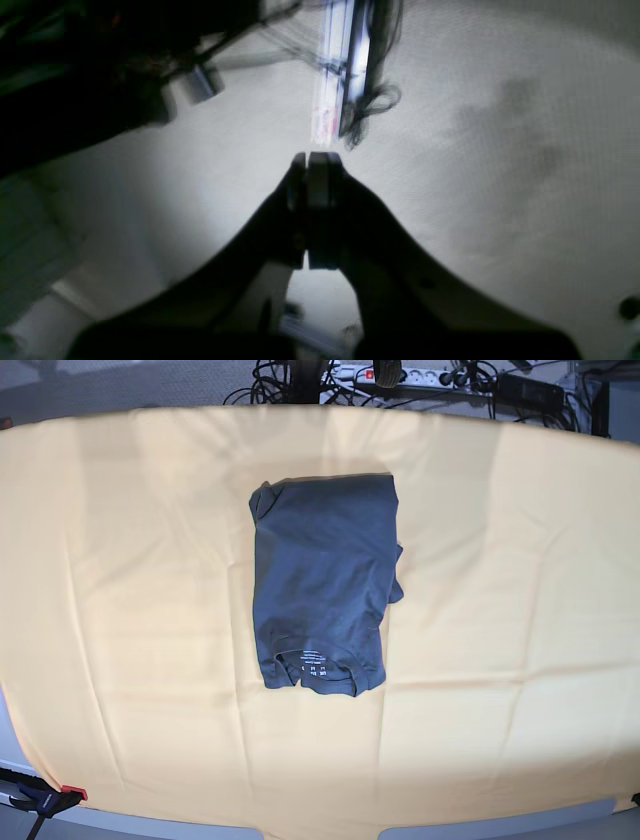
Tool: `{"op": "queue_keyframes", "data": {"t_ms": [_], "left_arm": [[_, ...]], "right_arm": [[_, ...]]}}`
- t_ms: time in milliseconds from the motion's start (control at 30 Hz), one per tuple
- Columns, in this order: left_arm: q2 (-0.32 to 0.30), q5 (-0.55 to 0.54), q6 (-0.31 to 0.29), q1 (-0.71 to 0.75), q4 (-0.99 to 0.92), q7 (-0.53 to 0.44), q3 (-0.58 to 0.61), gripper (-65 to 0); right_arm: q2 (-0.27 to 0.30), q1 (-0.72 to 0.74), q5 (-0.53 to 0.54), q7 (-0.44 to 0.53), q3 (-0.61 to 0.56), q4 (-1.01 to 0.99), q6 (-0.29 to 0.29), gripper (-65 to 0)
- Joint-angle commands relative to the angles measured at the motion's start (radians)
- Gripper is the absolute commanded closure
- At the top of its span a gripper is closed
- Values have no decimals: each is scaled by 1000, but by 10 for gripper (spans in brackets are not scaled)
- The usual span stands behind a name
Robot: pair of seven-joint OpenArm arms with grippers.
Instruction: Fold the T-shirt properly
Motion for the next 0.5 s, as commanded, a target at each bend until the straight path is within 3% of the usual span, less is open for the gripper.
{"op": "queue_keyframes", "data": {"t_ms": [0,100,233,333,400,467], "left_arm": [[0,48,-8,-21,-48,-53,19,0],[38,209,80,-121,-203,-240,88,0],[102,327,353,-193,-312,-430,177,0],[152,336,522,-203,-330,-479,245,0],[177,324,576,-202,-330,-477,278,0],[193,299,578,-196,-328,-478,294,0]], "right_arm": [[4,12,-37,33,-27,-30,-25,0],[-32,97,-165,161,-119,-139,-139,0],[-106,193,-224,247,-219,-246,-251,0],[-164,238,-241,248,-283,-291,-330,0],[-195,254,-241,248,-322,-306,-365,0],[-219,261,-241,250,-359,-308,-377,0]]}}
